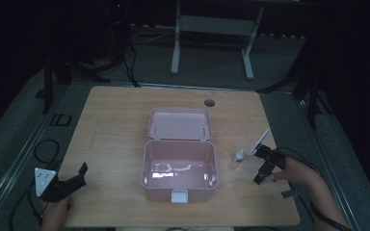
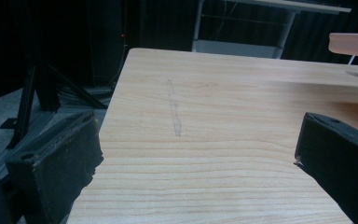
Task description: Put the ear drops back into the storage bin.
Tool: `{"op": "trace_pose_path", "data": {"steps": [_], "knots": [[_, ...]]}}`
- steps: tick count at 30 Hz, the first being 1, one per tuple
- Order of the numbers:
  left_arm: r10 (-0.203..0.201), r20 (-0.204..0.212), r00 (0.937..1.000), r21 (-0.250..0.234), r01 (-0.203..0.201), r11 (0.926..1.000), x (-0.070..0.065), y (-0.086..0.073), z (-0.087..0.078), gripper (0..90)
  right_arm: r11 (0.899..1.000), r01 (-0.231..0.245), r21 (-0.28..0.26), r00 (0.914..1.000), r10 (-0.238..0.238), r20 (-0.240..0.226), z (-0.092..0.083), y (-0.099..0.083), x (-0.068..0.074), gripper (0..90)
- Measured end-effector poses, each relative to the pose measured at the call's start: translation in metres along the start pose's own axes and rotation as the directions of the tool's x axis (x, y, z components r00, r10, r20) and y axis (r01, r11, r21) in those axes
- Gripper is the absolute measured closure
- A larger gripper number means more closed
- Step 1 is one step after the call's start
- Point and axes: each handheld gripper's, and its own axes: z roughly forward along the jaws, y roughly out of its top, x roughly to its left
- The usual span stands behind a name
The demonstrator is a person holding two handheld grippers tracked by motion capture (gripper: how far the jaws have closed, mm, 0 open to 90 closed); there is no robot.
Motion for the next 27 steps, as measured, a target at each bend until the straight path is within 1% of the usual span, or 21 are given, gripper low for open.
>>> {"op": "trace_pose_path", "data": {"steps": [2,7,11,12,14,15,17,19,23,24,25,26,27], "knots": [[0.001,0.001,1.0000,0.000,-0.001,1.0000,0.000,0.000,0.000,0.5,1.000,-0.005,0.001,1.0000,0.005,0.001,0.000,0.002,-0.001,10.0],[0.000,0.001,1.0000,0.001,0.000,1.0000,0.000,0.000,0.000,0.5,1.000,-0.024,-0.003,0.9997,0.024,0.011,-0.003,0.015,-0.005,9.9],[0.000,0.001,1.0000,0.001,0.000,1.0000,0.000,0.000,0.000,0.5,1.000,-0.025,-0.010,0.9996,0.025,0.011,-0.005,0.022,-0.008,10.0],[0.000,0.001,1.0000,0.001,0.000,1.0000,0.000,0.000,0.000,0.5,1.000,-0.028,-0.009,0.9996,0.028,0.009,-0.006,0.026,-0.010,10.0],[-0.001,0.001,1.0000,0.002,0.001,1.0000,0.000,0.000,0.000,0.5,1.000,-0.026,-0.009,0.9996,0.026,0.007,-0.007,0.029,-0.010,11.6],[-0.001,0.001,1.0000,0.001,0.001,1.0000,0.000,0.000,0.000,0.4,1.000,-0.024,-0.011,0.9997,0.024,0.005,-0.007,0.031,-0.010,16.5],[-0.001,0.003,1.0000,0.001,0.001,1.0000,0.000,0.000,0.000,0.5,1.000,-0.018,-0.015,0.9998,0.018,-0.007,-0.007,0.039,-0.010,16.1],[0.000,0.003,1.0000,0.002,0.000,1.0000,0.000,0.000,0.000,0.5,1.000,-0.006,-0.017,1.0000,0.006,-0.002,-0.007,0.043,-0.008,16.4],[0.001,0.003,1.0000,0.002,-0.001,1.0000,0.000,0.000,0.000,0.5,1.000,0.000,-0.011,1.0000,0.000,0.005,-0.006,0.050,-0.006,17.5],[0.001,0.004,1.0000,0.002,-0.001,1.0000,0.000,0.000,0.000,0.5,1.000,0.001,-0.013,1.0000,-0.001,-0.005,-0.006,0.055,-0.005,18.4],[0.001,0.004,1.0000,0.001,-0.001,1.0000,0.000,0.000,0.000,0.5,1.000,0.001,-0.013,1.0000,-0.001,-0.005,-0.006,0.055,-0.005,18.4],[0.000,0.004,1.0000,0.001,0.000,1.0000,0.000,0.000,0.000,0.5,1.000,0.003,-0.002,0.9999,-0.003,-0.013,-0.005,0.060,-0.004,18.4],[0.000,0.004,1.0000,0.002,0.000,1.0000,0.000,0.000,0.000,0.5,1.000,0.003,-0.002,0.9999,-0.003,-0.013,-0.005,0.060,-0.004,18.4]]}}
